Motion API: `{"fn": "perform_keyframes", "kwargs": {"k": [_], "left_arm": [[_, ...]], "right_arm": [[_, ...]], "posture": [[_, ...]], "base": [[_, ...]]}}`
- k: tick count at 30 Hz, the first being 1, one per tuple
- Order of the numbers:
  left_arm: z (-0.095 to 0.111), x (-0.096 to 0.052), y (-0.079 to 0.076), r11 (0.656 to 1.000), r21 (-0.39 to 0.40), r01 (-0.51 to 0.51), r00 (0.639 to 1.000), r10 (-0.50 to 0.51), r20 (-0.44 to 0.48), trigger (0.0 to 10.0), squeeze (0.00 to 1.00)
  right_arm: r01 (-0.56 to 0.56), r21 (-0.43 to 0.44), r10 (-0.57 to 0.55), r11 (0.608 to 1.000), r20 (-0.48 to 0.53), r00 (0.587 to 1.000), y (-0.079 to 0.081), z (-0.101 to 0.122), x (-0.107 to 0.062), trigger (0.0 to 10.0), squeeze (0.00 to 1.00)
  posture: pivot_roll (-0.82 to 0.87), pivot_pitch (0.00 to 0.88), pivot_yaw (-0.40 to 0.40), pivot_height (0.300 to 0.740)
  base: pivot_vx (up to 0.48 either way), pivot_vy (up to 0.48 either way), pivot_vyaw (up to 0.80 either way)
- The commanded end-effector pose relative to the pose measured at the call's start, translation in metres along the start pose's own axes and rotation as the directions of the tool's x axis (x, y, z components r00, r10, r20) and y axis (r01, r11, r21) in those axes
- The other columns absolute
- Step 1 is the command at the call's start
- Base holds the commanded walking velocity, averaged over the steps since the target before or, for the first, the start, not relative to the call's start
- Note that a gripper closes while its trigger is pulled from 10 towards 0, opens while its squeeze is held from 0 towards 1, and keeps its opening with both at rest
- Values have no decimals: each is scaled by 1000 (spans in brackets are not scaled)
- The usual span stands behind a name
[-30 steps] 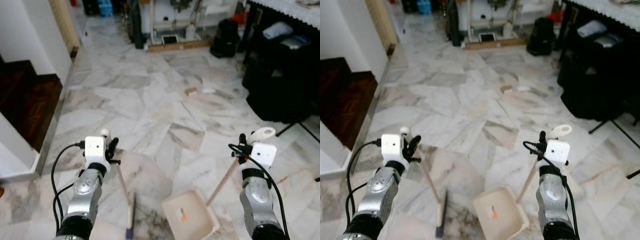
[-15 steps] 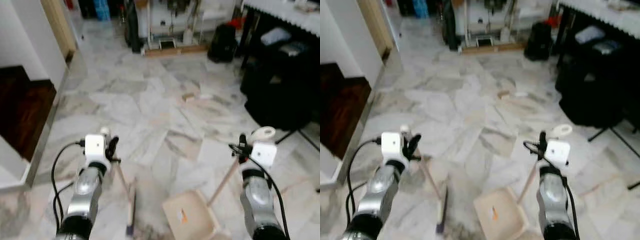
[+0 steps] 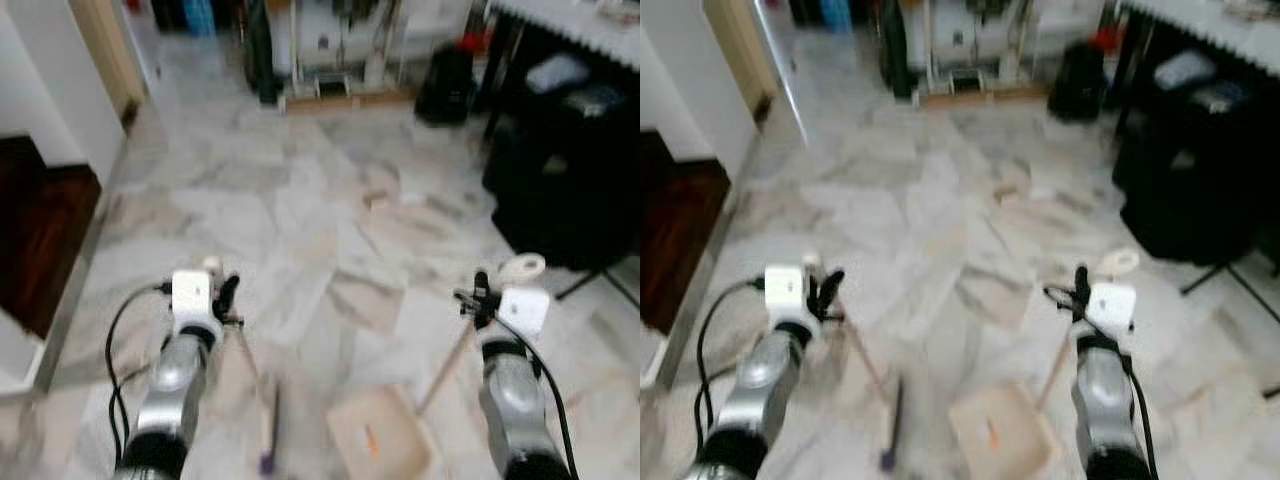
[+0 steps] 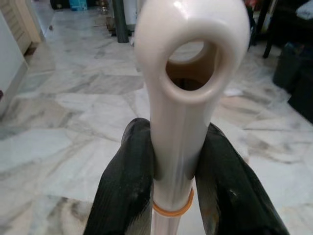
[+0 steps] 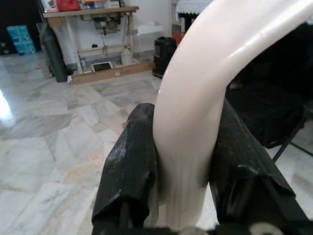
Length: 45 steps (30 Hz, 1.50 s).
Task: Sweep floor
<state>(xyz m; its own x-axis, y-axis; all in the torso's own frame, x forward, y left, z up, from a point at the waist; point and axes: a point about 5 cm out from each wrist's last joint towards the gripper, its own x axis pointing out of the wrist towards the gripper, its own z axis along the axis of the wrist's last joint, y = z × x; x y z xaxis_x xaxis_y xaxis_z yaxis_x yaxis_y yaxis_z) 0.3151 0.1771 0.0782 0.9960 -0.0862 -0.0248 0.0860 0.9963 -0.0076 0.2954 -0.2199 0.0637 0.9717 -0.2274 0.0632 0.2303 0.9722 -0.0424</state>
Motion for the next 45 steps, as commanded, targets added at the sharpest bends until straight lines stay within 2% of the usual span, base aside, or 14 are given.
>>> {"fn": "perform_keyframes", "kwargs": {"k": [1, 45], "left_arm": [[10, 5, -5, 1000, -4, 15, 999, -15, 47, 10000, 0], [8, 4, -6, 1000, -4, 18, 999, -17, 40, 10000, 0]], "right_arm": [[9, -9, -9, 1000, 28, 1000, -4, 6, 3, 10000, 0], [6, -8, -5, 1000, 30, 1000, -4, 7, 4, 10000, 0]], "posture": [[-67, 0, 39, 740], [-71, 0, 36, 740]], "base": [[352, 0, 0], [362, 0, 0]]}}
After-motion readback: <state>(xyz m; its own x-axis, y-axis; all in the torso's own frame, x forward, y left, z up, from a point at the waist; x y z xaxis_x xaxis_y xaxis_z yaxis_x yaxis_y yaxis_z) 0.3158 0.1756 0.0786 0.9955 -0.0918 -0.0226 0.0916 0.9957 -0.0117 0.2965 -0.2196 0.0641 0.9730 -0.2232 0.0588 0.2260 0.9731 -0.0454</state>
